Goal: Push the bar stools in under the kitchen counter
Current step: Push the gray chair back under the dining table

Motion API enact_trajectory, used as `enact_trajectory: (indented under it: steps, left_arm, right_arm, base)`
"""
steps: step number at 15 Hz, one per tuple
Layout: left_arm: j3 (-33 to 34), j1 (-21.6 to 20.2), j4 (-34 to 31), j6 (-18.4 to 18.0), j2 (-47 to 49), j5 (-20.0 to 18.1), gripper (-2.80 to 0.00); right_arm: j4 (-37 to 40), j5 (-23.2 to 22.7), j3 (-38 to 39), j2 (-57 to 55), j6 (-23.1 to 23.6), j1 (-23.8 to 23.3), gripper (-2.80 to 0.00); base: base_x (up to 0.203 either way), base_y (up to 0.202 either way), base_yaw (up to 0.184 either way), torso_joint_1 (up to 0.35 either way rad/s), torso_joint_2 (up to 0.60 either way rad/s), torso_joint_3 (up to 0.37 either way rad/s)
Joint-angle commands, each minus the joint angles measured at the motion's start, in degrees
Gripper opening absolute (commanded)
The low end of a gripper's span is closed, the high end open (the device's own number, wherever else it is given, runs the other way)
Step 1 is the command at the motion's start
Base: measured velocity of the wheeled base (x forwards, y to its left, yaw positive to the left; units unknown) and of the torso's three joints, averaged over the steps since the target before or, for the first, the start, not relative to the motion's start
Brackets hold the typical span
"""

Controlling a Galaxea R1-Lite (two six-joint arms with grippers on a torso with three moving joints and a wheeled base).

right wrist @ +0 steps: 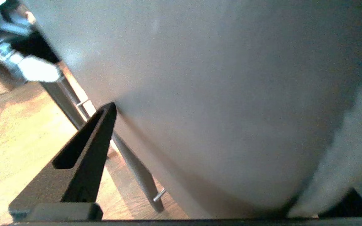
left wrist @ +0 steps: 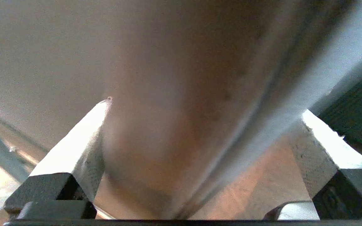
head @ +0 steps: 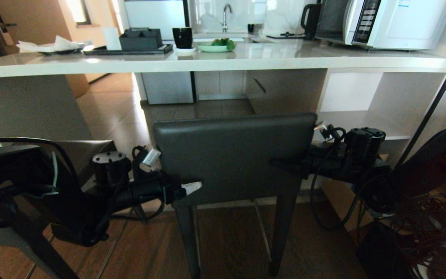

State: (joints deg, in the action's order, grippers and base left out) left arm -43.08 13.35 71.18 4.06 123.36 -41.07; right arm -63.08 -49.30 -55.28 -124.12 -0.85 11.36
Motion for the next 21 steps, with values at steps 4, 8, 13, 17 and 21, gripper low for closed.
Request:
enact_trajectory:
  steps: [4,8,13,17,21]
  left_arm:
    - [-8.8,-2.7,-6.9,0.0,0.8,1.1,0.0]
    - [-8.9,-3.0,-7.8,-0.6,1.2,1.1,0.0]
    - [-7.2,-3.1,3.5,-2.1,4.8,1.8,0.0]
    - [-6.4,-2.7,6.8,-3.1,7.0,7.7,0.0]
    - [-5.3,-2.3,6.7,-3.2,6.0,8.0,0.0]
  right_arm:
    - [-4.7,-0.5,5.4,-1.3,-0.2,-1.1,0.0]
    - [-4.9,-0.4,4.7,-1.4,-0.3,-1.1,0.0]
    - [-4.7,-0.4,3.3,-1.8,-0.6,-1.5,0.0]
    - [-4.7,-0.4,3.3,-1.7,-0.6,-1.8,0.0]
    - [-4.7,-0.4,3.3,-1.6,-0.6,-1.8,0.0]
  base:
    - [0.0,0.0,0.0,0.0,0.0,0.0]
    - [0.0,0.0,0.0,0.0,0.0,0.0]
    - [0.0,0.0,0.0,0.0,0.0,0.0]
    - [0.0,0.0,0.0,0.0,0.0,0.0]
    - [0.0,0.0,0.0,0.0,0.0,0.0]
